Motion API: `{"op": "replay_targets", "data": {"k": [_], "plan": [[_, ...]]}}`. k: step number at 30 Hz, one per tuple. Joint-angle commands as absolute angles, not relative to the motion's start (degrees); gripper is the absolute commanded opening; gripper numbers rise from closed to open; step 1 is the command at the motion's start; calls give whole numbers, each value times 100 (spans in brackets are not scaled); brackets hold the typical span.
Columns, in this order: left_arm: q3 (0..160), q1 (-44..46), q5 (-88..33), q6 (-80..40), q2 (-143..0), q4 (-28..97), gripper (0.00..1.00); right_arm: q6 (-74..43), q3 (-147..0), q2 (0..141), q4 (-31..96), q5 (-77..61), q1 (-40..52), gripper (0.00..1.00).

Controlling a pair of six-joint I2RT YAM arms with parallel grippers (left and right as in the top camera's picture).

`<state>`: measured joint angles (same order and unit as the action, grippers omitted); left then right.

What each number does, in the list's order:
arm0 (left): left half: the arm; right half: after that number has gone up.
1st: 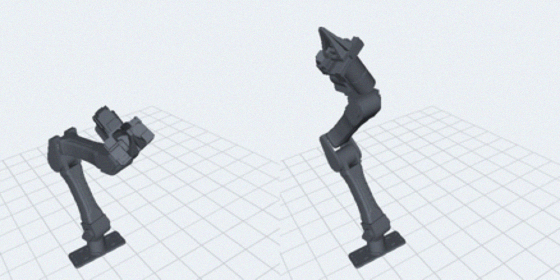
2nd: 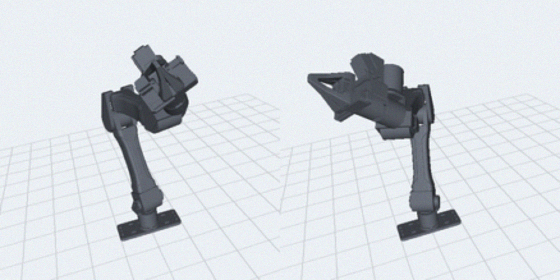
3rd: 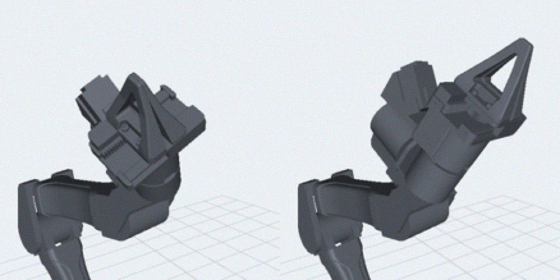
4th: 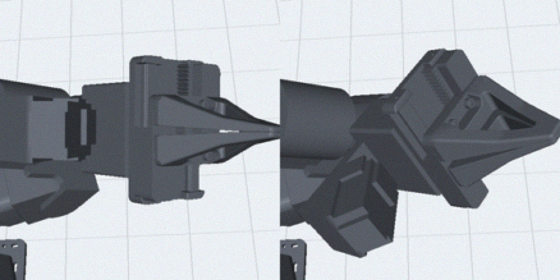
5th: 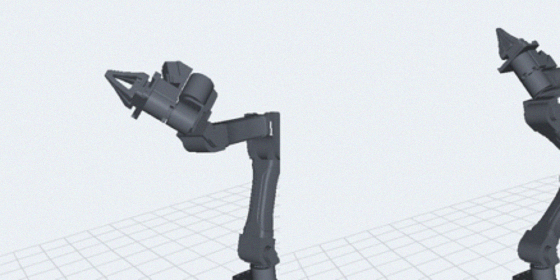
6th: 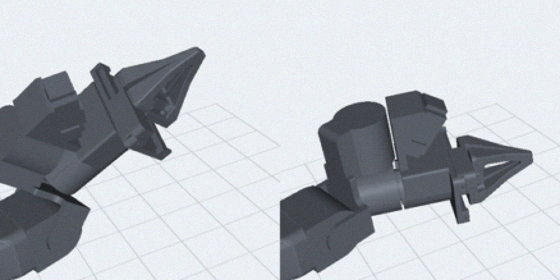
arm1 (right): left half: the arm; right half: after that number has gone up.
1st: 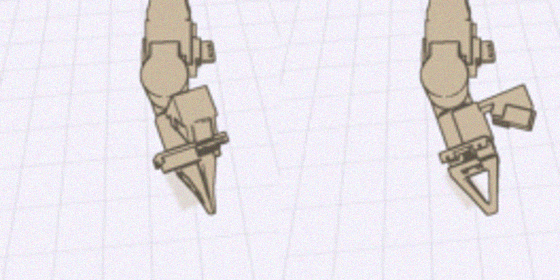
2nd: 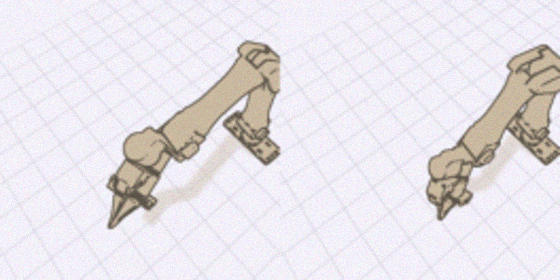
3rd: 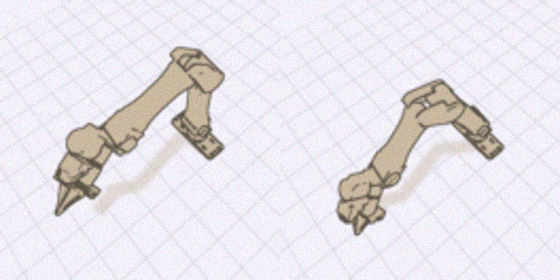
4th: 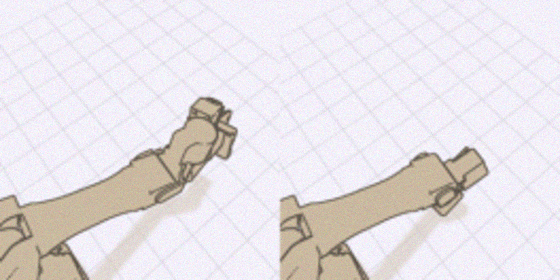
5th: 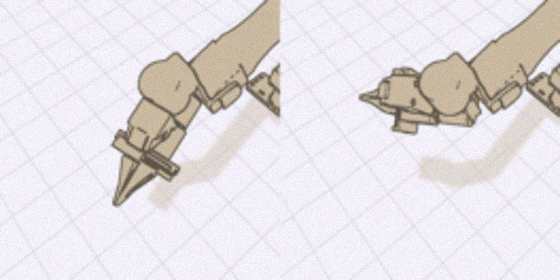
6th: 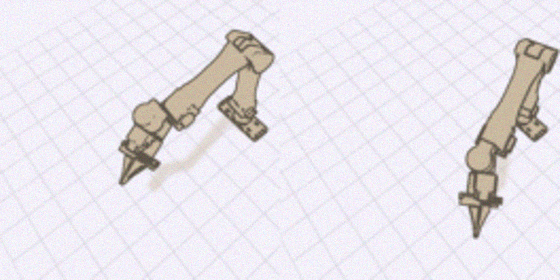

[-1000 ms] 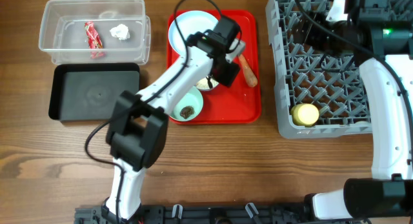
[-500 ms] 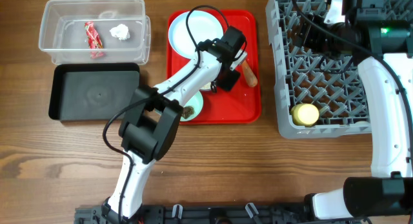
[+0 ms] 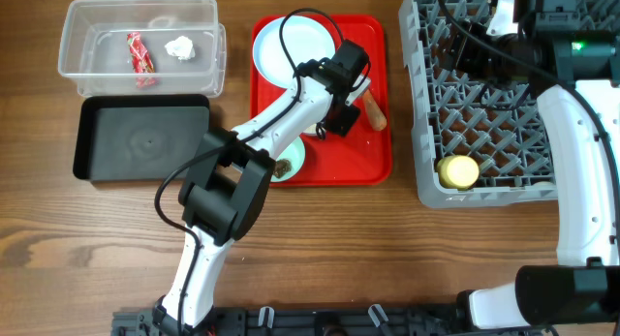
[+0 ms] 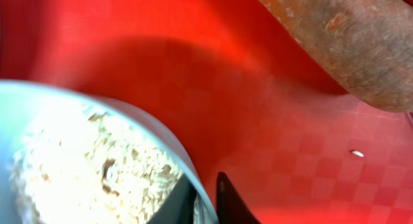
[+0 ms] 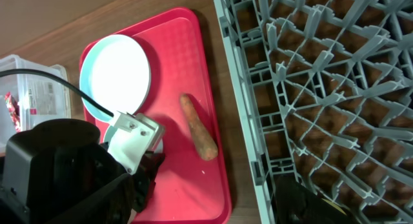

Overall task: Sort waste into correct bins and load items into the dishwasher rack
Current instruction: 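Grasp the rim of the light-blue rice bowl with the left gripper, then carry the rice bowl to the black tray and tip rice out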

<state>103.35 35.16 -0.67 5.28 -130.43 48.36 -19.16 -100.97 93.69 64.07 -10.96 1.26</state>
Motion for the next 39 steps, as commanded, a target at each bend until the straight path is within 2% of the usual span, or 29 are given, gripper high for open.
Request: {"op": "replay_targets", "data": {"k": [1, 12, 18, 28, 34, 35, 39], "plan": [[10353, 3538, -30, 469, -13010, 4823, 4, -1798, -10123, 9417, 6388, -989, 141, 72], [10353, 3489, -95, -381, -12324, 4989, 4, -1793, -10123, 9417, 6388, -987, 141, 72], [10353, 3013, -843, -681, -11415, 5398, 4, -1798, -10123, 9417, 6403, -899, 141, 72], [10350, 908, -2322, -593, -10687, 6788, 4, -1662, -10123, 9417, 6440, -902, 141, 72], [10283, -567, -3334, 252, -10694, 7557, 4, -1651, -10123, 9417, 6442, -902, 141, 72], [10195, -1002, -3634, 478, -10694, 7596, 4, -1649, -10123, 9417, 6442, -902, 141, 72], [9880, -1691, -4073, 891, -10694, 7529, 4, -1651, -10123, 9417, 6455, -902, 141, 72]]}}
